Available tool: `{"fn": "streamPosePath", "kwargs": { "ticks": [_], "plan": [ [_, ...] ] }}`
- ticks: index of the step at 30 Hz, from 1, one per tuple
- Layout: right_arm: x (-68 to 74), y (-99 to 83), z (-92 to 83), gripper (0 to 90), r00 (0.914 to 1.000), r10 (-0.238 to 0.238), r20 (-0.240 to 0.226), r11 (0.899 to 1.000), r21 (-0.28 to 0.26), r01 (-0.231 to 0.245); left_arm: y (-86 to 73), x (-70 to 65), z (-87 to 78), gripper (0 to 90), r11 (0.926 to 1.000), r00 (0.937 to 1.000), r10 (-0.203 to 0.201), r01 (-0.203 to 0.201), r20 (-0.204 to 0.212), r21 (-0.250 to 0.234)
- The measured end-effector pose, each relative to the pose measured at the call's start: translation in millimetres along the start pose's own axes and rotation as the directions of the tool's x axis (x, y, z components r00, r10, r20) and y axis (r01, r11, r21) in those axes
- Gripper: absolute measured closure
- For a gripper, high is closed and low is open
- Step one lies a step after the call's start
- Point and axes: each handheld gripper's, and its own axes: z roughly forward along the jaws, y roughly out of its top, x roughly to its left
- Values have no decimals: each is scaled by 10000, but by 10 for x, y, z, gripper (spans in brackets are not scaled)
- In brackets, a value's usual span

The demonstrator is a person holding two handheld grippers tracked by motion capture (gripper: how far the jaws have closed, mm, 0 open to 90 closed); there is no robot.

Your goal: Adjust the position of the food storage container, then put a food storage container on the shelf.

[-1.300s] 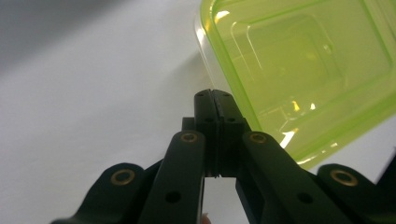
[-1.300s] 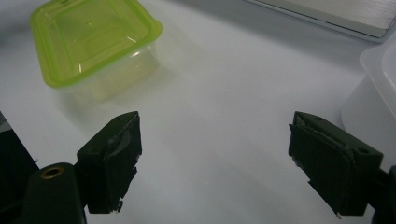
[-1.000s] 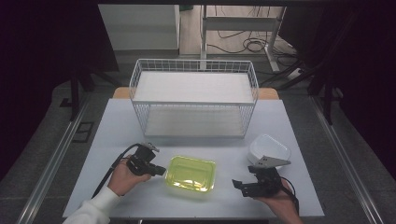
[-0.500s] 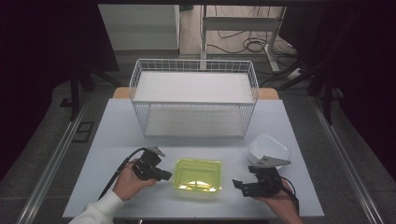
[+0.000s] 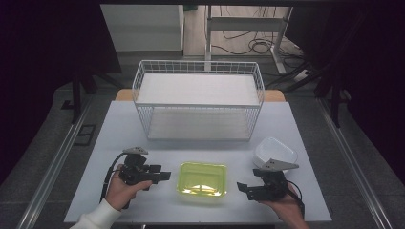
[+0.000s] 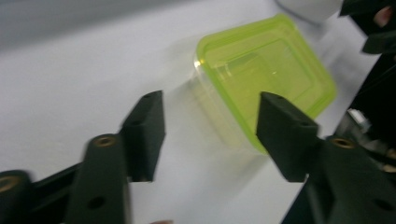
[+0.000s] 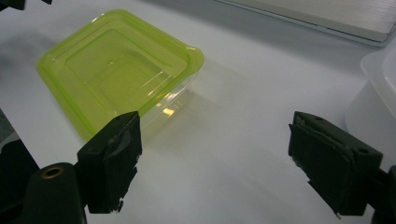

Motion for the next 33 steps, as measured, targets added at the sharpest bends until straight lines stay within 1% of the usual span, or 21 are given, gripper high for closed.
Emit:
{"fn": "streamPosePath", "kwargs": {
  "ticks": [2, 6, 9, 10, 12, 16, 19, 22, 26, 29, 30, 33],
  "plan": [
    [0, -5, 11, 172, 10000, 27, -2, 10000, 44, -27, -15, 3, 15, 340, 9998, 9998, -199, 199, 49, -47],
    [-3, -5, 27, 172, 9999, 145, -89, 9999, 80, -144, -36, 38, 52, 316, 9992, 9992, -411, 411, -1, 17],
    [-12, -4, 34, 172, 9997, 203, -104, 9998, 62, -202, -47, 48, 71, 318, 9994, 9994, -357, 357, -10, 4],
    [-21, -4, 34, 179, 9996, 266, -59, 9996, 15, -266, -51, 45, 77, 338, 9995, 9996, -296, 295, 39, 73],
    [-23, -3, 31, 183, 9995, 310, -60, 9995, -12, -310, -57, 28, 85, 343, 9997, 9997, -228, 227, 91, 85],
    [-26, 10, 12, 197, 9981, 583, -214, 9981, -171, -586, -67, 12, 78, 343, 9997, 9997, -232, 232, 110, -81],
    [-18, 22, 16, 202, 9975, 631, -307, 9977, -229, -638, -73, 16, 68, 335, 9996, 9996, -247, 248, 103, -150],
    [-7, 34, 32, 210, 9963, 757, -410, 9969, -169, -764, -70, 14, 63, 330, 9990, 9992, -358, 362, 157, -251],
    [7, 44, 66, 228, 9941, 939, -537, 9955, -62, -944, -58, 28, 86, 330, 9984, 9984, -482, 490, 304, -271],
    [21, 59, 92, 242, 9916, 1115, -661, 9937, -23, -1119, -47, 40, 109, 331, 9978, 9973, -601, 613, 420, -261],
    [37, 74, 111, 252, 9888, 1278, -769, 9918, 14, -1281, -41, 46, 123, 333, 9975, 9967, -656, 669, 483, -244],
    [59, 99, 140, 264, 9864, 1400, -866, 9901, 55, -1401, -36, 56, 141, 334, 9977, 9965, -645, 656, 532, -197]
  ]
}}
